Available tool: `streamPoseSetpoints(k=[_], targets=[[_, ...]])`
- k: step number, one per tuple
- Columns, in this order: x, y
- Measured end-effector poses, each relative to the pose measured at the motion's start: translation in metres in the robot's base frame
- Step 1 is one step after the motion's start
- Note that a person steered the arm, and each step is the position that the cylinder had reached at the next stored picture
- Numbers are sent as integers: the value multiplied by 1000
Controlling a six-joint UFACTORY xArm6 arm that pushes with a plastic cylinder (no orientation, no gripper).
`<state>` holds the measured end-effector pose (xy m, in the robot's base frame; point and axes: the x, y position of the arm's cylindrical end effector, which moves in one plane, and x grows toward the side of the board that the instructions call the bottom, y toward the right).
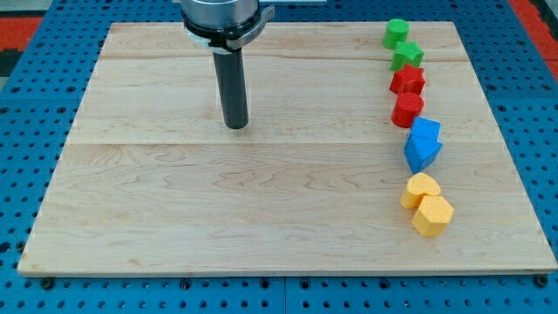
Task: Point your arm at the yellow heart
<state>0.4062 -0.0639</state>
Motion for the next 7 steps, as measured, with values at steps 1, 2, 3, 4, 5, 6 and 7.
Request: streamPoseSetpoints(k=[1, 2, 3, 4, 5, 6, 7], targets=[[-6, -11], [-7, -14], [15, -2], [81, 40], [109, 116], [110, 170], [113, 199]])
